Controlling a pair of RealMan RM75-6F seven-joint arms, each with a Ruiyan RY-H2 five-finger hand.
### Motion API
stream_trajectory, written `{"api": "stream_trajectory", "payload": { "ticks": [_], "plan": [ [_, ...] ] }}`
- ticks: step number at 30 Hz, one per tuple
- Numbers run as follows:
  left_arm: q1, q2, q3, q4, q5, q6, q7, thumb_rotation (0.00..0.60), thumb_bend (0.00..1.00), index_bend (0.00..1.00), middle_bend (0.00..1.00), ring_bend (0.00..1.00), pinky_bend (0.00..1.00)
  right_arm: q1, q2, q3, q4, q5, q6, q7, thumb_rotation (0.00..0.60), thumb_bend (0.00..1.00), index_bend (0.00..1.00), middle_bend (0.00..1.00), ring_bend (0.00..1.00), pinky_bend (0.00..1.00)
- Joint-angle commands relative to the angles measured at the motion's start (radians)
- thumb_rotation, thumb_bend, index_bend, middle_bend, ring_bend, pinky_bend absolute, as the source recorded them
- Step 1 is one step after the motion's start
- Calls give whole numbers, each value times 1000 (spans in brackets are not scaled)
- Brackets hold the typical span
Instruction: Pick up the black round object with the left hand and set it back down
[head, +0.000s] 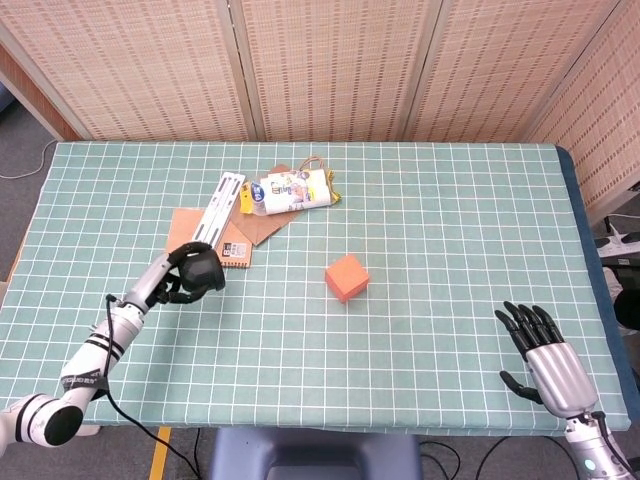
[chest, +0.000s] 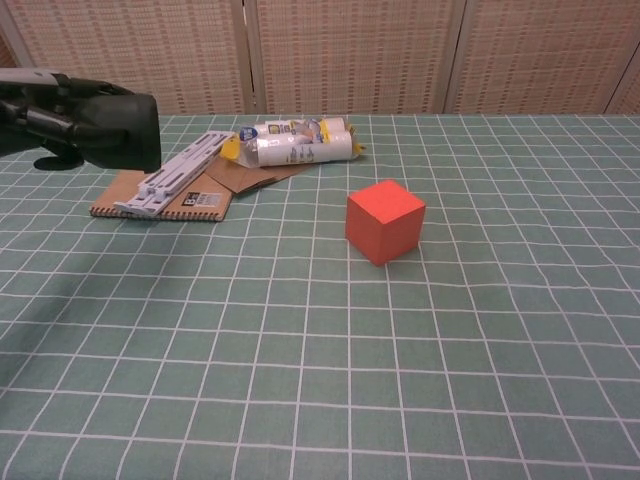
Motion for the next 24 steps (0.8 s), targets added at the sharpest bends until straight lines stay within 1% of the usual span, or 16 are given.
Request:
{"api": "stream_trajectory", "payload": {
  "ticks": [1,5,10,13,15,18,21,22,24],
  "plan": [
    [96,19,-105,118,241,-43,-468,600,455,637,714,659,906,0,-2,-1,0,0,-4,-5,600,176,0,0,0,0],
    [83,24,-99,147,262,-71,-545,600,455,636,714,659,906,1,-3,-2,-1,0,-6,-9,600,176,0,0,0,0],
    [96,6,-113,183,300,-27,-772,600,456,635,709,656,898,-1,4,2,-4,6,2,9,600,176,0,0,0,0],
    [81,2,-100,223,321,-40,-809,600,455,636,709,654,895,-1,7,2,-3,4,4,16,600,175,0,0,0,0],
    [69,3,-82,245,331,-61,-775,600,455,638,711,655,896,-1,8,2,-3,5,3,17,600,175,0,0,0,0],
    [40,-2,-40,291,341,-111,-615,600,455,643,717,657,902,0,8,2,-2,3,3,12,600,176,0,0,0,0],
    [17,-5,-4,311,310,-179,-454,600,453,643,718,658,904,0,10,1,-3,1,4,12,600,176,0,0,0,0],
    [13,-6,2,314,302,-189,-419,600,453,643,718,659,905,-1,10,1,-3,1,5,12,600,175,0,0,0,0],
    [10,-8,4,314,290,-195,-390,600,453,644,719,660,907,-1,10,1,-4,1,5,13,600,175,0,0,0,0]
  ]
}}
